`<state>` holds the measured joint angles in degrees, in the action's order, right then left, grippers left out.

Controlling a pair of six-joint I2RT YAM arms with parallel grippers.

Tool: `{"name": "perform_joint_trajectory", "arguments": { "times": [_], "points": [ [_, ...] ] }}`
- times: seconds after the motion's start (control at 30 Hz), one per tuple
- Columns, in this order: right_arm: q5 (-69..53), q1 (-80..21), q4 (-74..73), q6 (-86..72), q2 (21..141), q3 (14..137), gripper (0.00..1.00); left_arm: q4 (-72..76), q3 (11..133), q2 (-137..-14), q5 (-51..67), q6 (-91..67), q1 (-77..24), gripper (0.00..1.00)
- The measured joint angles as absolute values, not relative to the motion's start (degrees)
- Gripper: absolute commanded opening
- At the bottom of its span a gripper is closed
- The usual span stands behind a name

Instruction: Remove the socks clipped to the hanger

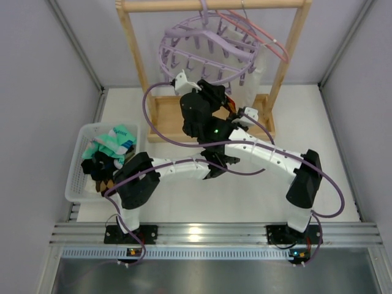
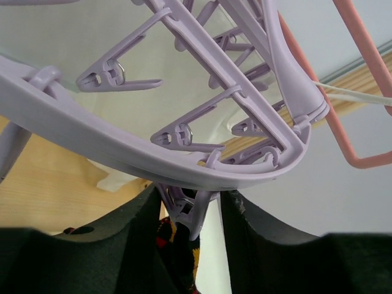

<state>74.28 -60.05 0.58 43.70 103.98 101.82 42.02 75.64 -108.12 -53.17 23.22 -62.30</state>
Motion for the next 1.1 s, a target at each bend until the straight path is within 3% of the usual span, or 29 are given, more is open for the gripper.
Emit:
{"name": "perform_joint_trajectory", "arguments": {
  "times": [0.1,0.23,0.47,0.67,1.1],
  "points": [
    [73.84,-59.35,-0.14,43.35,103.98,102.17,0.31,42.04,75.64,-108.12,-52.88,23.03,-62.52,0.0],
    [73.43,-58.67,-0.73,43.4,103.98,102.52,0.27,42.04,75.5,-108.09,-52.45,22.61,-62.7,0.0],
    [70.83,-58.54,-6.33,40.32,103.88,104.64,0.06,42.06,74.91,-107.77,-52.14,22.33,-62.74,0.0],
    [65.45,-58.5,-15.62,34.06,102.45,107.11,0.0,42.09,74.39,-107.72,-52.05,21.96,-62.72,0.0],
    [52.27,-57.74,-28.45,25.17,99.0,108.88,0.0,42.52,71.26,-106.24,-50.92,20.16,-62.7,0.0]
  ]
}}
